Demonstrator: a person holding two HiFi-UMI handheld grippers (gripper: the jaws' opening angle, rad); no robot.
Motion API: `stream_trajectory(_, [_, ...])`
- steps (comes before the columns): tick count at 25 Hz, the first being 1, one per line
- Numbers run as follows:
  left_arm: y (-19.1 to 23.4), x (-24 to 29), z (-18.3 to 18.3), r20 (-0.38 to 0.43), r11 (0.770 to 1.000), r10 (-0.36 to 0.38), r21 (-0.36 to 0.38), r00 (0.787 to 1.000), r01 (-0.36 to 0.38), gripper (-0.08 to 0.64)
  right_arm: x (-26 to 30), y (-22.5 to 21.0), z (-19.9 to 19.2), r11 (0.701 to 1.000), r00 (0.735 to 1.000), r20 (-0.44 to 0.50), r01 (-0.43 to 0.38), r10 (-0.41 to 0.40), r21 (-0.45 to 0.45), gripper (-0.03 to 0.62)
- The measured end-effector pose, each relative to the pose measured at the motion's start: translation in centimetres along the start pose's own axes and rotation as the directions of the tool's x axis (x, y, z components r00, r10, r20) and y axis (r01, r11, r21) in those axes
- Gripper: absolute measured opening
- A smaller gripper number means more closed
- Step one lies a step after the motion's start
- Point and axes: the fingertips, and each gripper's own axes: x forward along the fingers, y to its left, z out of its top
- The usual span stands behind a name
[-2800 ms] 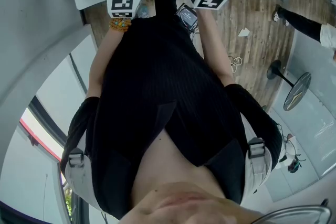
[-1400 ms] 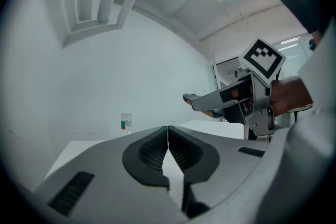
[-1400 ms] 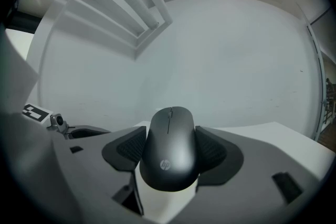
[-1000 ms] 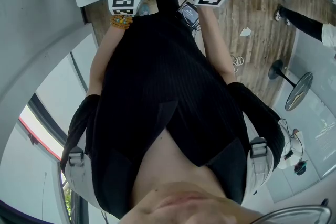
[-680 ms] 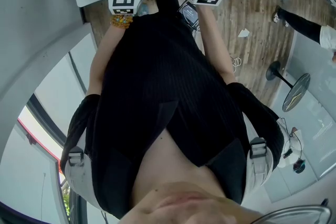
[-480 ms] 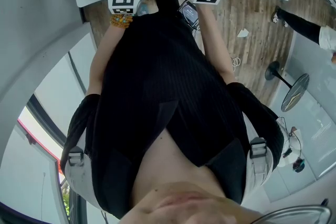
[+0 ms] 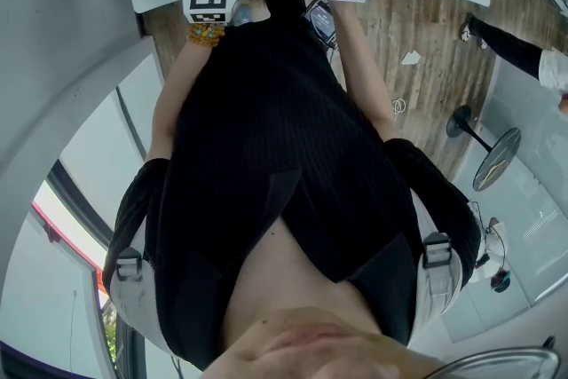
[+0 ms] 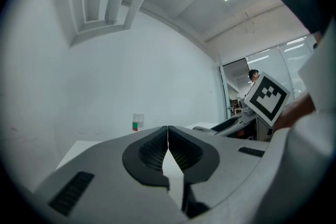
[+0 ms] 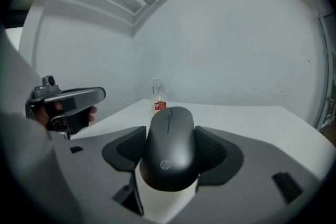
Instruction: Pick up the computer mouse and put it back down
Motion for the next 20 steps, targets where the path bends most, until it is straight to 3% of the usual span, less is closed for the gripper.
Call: stream_trajectory(20, [1.9, -1.0, -0.1, -0.011, 0.999, 0.048, -0.001, 0.999, -0.048, 0.014, 3.2, 0.4, -6.9, 1.0, 0.987, -0.159, -0.014, 0.017, 0.016, 0.281])
